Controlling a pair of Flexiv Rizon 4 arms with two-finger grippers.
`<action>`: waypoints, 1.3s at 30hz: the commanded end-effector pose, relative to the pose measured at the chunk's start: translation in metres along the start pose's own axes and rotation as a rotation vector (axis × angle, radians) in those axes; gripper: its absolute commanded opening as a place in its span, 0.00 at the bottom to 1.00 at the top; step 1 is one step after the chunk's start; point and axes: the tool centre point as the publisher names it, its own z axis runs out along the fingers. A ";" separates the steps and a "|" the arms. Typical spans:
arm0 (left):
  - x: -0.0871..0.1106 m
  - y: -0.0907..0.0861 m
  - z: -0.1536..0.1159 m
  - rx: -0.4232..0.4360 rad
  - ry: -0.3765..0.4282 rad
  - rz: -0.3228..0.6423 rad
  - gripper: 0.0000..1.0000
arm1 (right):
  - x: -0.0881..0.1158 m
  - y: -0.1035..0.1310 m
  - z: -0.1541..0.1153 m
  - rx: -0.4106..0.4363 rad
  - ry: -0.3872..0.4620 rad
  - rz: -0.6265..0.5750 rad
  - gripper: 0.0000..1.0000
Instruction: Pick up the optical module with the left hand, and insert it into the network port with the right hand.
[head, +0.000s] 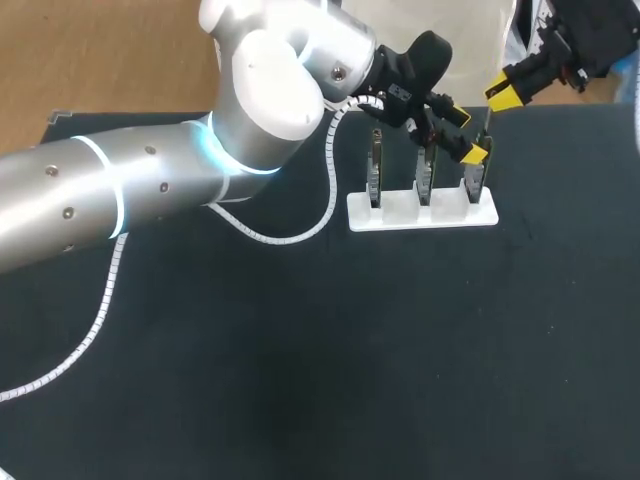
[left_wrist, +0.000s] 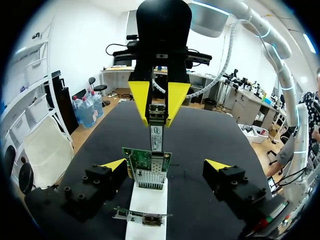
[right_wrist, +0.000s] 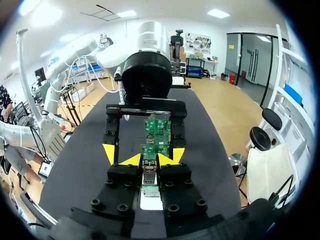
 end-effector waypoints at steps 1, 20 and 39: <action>0.000 -0.001 -0.001 -0.002 0.002 -0.001 1.00 | 0.000 0.005 0.002 0.011 -0.003 -0.003 0.00; 0.000 -0.001 -0.001 -0.002 0.002 -0.001 1.00 | -0.002 0.004 0.000 0.033 -0.005 -0.027 0.00; 0.000 -0.001 -0.001 -0.002 0.002 -0.001 1.00 | 0.000 0.000 0.004 0.022 0.012 -0.016 0.00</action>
